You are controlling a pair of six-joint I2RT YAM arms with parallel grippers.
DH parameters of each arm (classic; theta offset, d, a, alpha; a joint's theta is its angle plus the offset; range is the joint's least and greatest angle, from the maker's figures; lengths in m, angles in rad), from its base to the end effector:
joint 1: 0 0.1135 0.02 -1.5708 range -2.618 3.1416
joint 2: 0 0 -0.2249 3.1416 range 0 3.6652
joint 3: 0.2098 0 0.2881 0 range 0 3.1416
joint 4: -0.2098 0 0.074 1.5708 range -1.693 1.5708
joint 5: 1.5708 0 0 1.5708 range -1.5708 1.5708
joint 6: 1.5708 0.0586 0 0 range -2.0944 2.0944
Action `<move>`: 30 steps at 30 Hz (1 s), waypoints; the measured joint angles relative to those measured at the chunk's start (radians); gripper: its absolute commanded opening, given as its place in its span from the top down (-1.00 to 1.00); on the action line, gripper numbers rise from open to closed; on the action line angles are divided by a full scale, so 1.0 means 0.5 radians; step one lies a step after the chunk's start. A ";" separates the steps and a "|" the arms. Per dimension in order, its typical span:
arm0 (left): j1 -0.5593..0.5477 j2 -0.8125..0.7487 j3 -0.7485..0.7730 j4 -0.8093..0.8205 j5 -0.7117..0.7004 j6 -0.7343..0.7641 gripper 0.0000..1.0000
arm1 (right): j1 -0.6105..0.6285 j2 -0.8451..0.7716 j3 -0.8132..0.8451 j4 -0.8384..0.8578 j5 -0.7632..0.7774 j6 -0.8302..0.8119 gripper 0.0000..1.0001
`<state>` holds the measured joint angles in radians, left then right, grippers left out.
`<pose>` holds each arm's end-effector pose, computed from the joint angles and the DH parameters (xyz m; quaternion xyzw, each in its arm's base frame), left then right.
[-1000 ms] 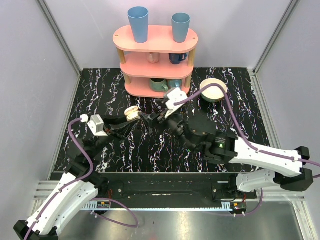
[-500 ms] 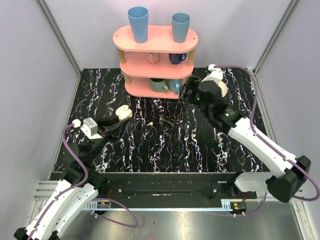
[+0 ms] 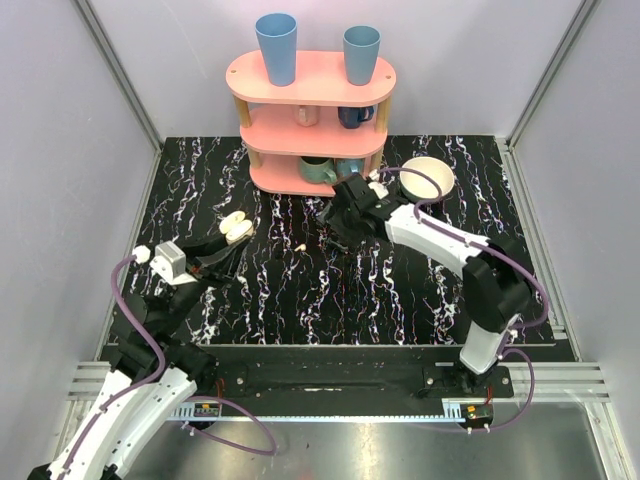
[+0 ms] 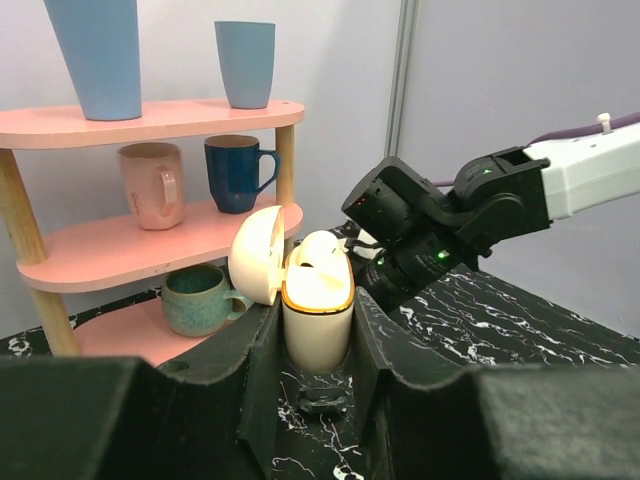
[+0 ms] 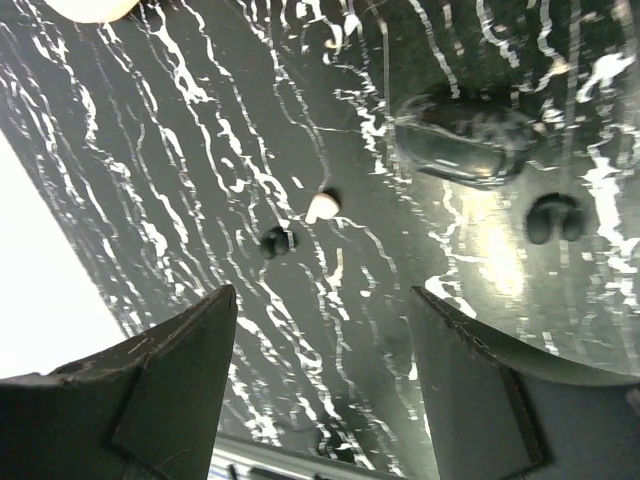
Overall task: Insert the wireless bluetooth earbuds into the charging case
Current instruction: Pick up the left earbud from the center of the board.
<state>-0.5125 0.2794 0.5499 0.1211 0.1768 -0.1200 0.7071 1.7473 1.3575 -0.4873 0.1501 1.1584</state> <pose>0.1527 -0.0978 0.3589 0.1800 0.5289 -0.3041 0.7716 0.3305 0.2709 0.1819 0.2347 0.9083 0.2303 0.2586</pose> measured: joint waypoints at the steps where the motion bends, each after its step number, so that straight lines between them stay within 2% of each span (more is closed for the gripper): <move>1: 0.000 -0.014 0.000 -0.014 -0.008 0.001 1.00 | 0.000 0.046 0.040 -0.004 -0.034 0.054 -0.52; 7: 0.000 -0.063 0.034 -0.138 -0.140 0.002 1.00 | 0.002 0.281 0.297 -0.026 -0.177 0.336 -0.53; 13: 0.000 -0.072 0.084 -0.268 -0.300 0.015 1.00 | 0.020 0.593 0.708 -0.256 -0.174 0.499 -0.54; 17: 0.000 -0.095 0.085 -0.327 -0.371 0.014 1.00 | 0.029 0.739 0.925 -0.489 -0.158 0.621 -0.43; 30: 0.000 -0.166 0.085 -0.377 -0.496 0.015 1.00 | 0.042 1.080 1.224 -0.793 -0.184 0.781 -0.34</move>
<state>-0.5125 0.1963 0.5922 -0.0673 -0.0711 -0.1123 0.7280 2.2871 1.9694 -0.8841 0.0582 1.5490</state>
